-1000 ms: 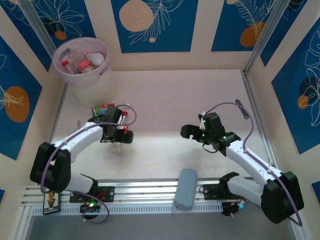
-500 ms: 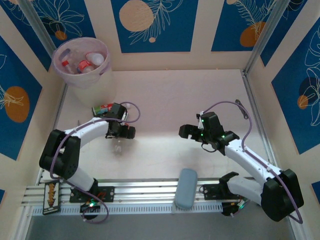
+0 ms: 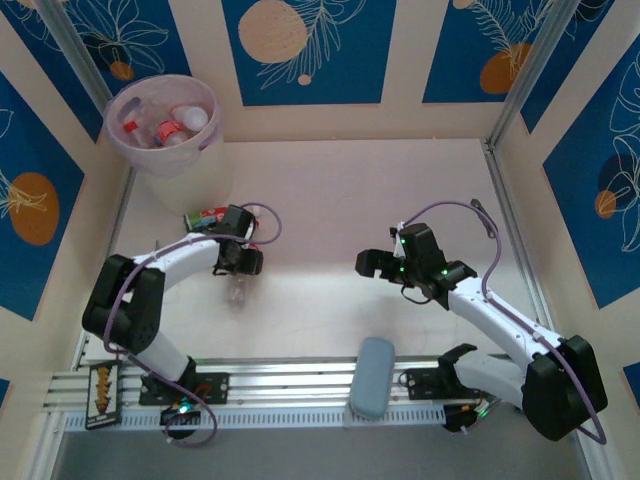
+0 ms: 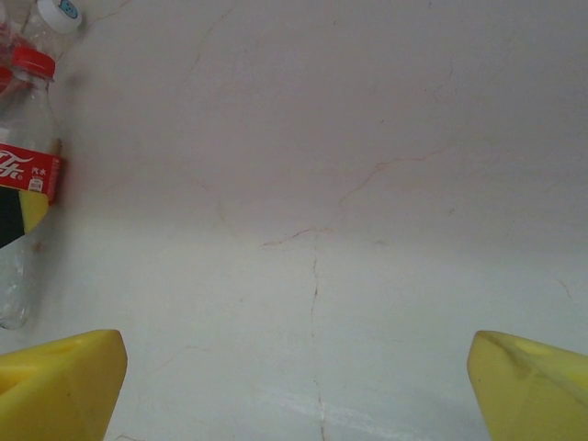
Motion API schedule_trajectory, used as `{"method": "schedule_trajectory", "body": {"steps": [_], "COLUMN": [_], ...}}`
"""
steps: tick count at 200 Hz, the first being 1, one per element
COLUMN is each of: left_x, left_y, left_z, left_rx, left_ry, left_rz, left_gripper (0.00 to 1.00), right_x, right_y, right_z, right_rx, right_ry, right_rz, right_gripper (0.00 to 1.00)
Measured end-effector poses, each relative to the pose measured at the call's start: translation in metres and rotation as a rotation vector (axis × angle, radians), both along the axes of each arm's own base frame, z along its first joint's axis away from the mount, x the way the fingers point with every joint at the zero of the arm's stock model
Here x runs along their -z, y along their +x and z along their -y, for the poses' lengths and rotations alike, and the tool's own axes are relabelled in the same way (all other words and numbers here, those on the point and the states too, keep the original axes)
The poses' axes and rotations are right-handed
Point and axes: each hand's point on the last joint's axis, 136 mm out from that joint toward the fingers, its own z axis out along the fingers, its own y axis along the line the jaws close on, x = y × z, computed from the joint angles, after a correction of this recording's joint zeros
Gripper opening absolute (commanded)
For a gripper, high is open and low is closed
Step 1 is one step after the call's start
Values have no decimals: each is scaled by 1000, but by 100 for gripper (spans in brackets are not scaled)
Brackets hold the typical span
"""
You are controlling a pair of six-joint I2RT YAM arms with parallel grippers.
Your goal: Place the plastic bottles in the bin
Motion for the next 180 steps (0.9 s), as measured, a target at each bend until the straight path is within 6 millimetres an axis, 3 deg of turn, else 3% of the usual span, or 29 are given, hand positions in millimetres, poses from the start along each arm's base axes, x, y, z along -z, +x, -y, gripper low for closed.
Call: {"method": "schedule_trajectory", "body": {"steps": [19, 38, 77, 107, 127, 147, 180], "left_x": [-18, -58, -189, -280, -331, -369, -399], "left_y": [-6, -6, 18, 38, 61, 96, 154], "left_z": [5, 17, 36, 38, 20, -15, -74], "left_rx": [24, 55, 107, 152, 125, 41, -108], "left_ry": [-8, -44, -155, -211, -241, -260, -290], "left_rz": [7, 68, 318, 492, 595, 672, 743], "left_gripper": [55, 52, 50, 39, 24, 16, 4], "right_x": [0, 0, -11, -29, -35, -42, -51], "right_y": [0, 0, 6, 10, 7, 4, -3], "right_z": [0, 0, -1, -4, -2, 2, 9], "right_rx": [-1, 2, 7, 4, 4, 10, 24], "right_ry": [-1, -4, -3, 9, 15, 16, 13], "right_rz": [0, 2, 21, 63, 79, 95, 121], "right_gripper": [96, 96, 96, 96, 96, 96, 95]}}
